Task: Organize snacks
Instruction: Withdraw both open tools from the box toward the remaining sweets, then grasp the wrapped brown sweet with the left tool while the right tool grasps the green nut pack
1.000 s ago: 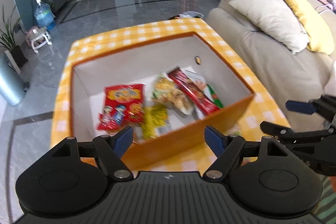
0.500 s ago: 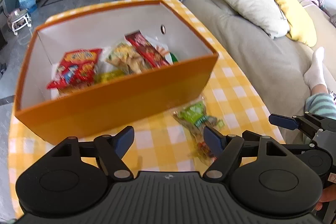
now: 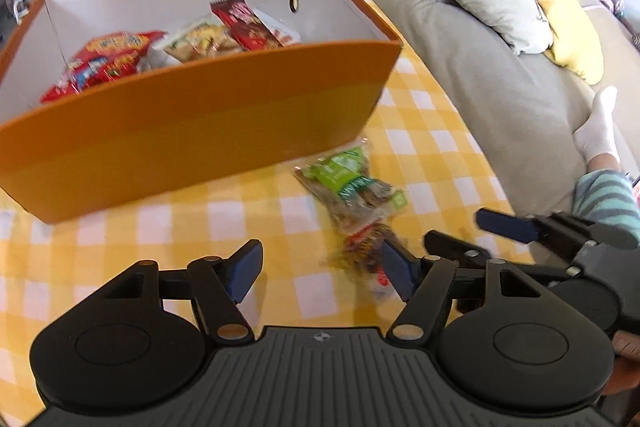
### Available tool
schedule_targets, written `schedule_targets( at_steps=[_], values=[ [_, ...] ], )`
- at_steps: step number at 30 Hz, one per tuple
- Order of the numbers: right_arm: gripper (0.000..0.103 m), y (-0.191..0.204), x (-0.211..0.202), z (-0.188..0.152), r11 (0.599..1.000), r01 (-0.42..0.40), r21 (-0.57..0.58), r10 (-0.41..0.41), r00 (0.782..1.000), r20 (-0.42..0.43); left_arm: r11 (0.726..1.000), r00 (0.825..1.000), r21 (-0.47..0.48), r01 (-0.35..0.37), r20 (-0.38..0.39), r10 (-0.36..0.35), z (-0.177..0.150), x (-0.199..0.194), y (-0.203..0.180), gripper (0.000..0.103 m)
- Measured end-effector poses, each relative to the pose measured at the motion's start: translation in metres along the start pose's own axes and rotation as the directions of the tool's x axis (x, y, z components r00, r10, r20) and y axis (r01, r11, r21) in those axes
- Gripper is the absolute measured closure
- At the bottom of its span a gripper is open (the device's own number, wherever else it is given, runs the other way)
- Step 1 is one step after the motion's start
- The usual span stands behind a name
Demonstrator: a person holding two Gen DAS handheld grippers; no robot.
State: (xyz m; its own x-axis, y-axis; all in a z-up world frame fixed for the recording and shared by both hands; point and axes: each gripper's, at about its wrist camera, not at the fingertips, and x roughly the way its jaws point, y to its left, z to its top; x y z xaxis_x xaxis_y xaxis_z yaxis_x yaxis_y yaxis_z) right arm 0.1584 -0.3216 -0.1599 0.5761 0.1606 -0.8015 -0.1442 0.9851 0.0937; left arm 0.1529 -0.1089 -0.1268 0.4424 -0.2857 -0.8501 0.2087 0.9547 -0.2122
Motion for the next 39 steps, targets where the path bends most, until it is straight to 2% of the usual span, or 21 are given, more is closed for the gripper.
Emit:
schedule_targets(
  at_steps=[4, 7, 9, 14, 21, 23, 27, 29, 36, 39],
  values=[
    [0.053, 0.003, 0.002, -0.003, 1.0, 0.006, -0.027, -0.006, 1.0, -0.008, 0.997, 0.998, -0.059, 0.055, -0.032, -0.057, 0.0, 0.01, -0.004, 0.025],
    [0.053, 0.004, 0.004, -0.003, 1.0, -0.007, -0.027, 0.007, 1.0, -0.014, 0.993, 0.996, -0.093, 0.07, -0.046, -0.075, 0.002, 0.018, -0.007, 0.025],
    [0.053, 0.004, 0.008, -0.003, 1.0, -0.019, -0.021, 0.018, 1.0, -0.025, 0.991, 0.995, -0.112, 0.074, -0.057, -0.08, 0.003, 0.023, -0.009, 0.029],
    [0.053, 0.004, 0.012, -0.004, 1.0, -0.023, -0.021, 0.022, 0.999, -0.031, 0.985, 0.992, -0.151, 0.077, -0.091, -0.092, 0.004, 0.037, -0.009, 0.044],
    [0.053, 0.002, 0.015, -0.005, 1.0, -0.017, -0.015, 0.017, 0.999, -0.037, 0.98, 0.989, -0.181, 0.088, -0.102, -0.108, 0.003, 0.045, -0.01, 0.047],
    [0.054, 0.002, 0.017, -0.005, 1.0, -0.015, -0.014, 0.014, 0.999, -0.041, 0.978, 0.989, -0.187, 0.092, -0.099, -0.112, 0.002, 0.046, -0.011, 0.051],
    [0.054, 0.002, 0.019, -0.005, 1.0, -0.015, -0.014, 0.014, 0.999, -0.039, 0.98, 0.99, -0.182, 0.085, -0.096, -0.104, 0.002, 0.045, -0.01, 0.058],
    [0.054, 0.002, 0.019, -0.004, 1.0, -0.022, -0.011, 0.021, 0.999, -0.038, 0.981, 0.99, -0.175, 0.084, -0.097, -0.102, 0.002, 0.042, -0.009, 0.066],
    [0.054, 0.014, 0.017, -0.006, 0.997, -0.064, -0.05, 0.063, 0.997, -0.034, 0.985, 0.992, -0.167, 0.035, -0.112, -0.055, -0.005, 0.024, 0.006, 0.069],
    [0.054, 0.02, 0.014, -0.006, 0.995, -0.059, -0.075, 0.058, 0.998, -0.021, 0.985, 0.996, -0.17, -0.001, -0.091, -0.014, -0.007, 0.013, 0.02, 0.069]
  ],
)
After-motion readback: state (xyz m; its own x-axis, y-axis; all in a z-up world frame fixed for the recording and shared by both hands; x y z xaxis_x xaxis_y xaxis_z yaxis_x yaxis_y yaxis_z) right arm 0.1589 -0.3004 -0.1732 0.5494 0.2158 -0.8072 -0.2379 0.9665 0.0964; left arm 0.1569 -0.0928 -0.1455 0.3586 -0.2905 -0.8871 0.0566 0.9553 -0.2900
